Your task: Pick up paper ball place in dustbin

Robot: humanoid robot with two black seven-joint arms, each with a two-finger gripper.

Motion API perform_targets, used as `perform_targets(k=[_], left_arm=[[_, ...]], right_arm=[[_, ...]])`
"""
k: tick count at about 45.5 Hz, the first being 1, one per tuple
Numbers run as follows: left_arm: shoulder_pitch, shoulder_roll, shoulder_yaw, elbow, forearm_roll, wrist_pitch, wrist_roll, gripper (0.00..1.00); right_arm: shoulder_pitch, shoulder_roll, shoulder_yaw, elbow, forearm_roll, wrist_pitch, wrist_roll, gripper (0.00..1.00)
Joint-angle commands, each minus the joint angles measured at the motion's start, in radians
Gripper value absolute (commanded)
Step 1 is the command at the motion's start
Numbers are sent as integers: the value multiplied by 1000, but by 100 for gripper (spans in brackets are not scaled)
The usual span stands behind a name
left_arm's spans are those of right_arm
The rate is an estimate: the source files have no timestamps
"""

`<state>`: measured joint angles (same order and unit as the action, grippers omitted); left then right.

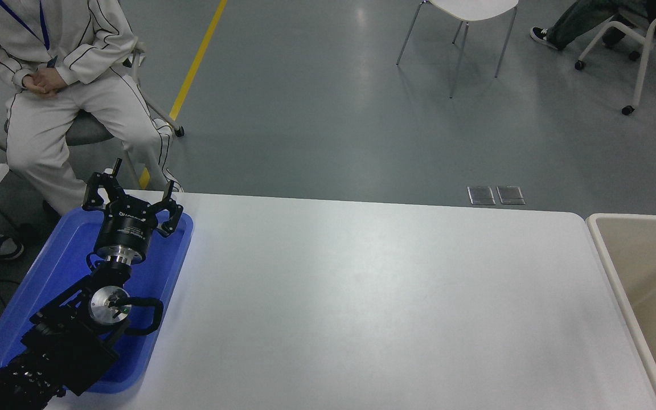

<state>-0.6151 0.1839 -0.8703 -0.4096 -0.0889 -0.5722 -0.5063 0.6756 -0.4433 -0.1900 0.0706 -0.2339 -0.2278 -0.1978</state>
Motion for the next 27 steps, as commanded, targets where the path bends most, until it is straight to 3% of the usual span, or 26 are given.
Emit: perform_targets(k=[1, 12, 27], left_arm=[[0, 0, -1, 0, 0, 0, 0, 100], [0, 0, 0, 0, 0, 0, 0, 100], [1, 0, 0, 0, 0, 0, 0, 100]], right_arm=[[47, -43, 7, 64, 1, -1, 0, 100], [65, -149, 73, 218, -18, 8, 0, 100], [33, -212, 694, 380, -38, 13, 0, 100]])
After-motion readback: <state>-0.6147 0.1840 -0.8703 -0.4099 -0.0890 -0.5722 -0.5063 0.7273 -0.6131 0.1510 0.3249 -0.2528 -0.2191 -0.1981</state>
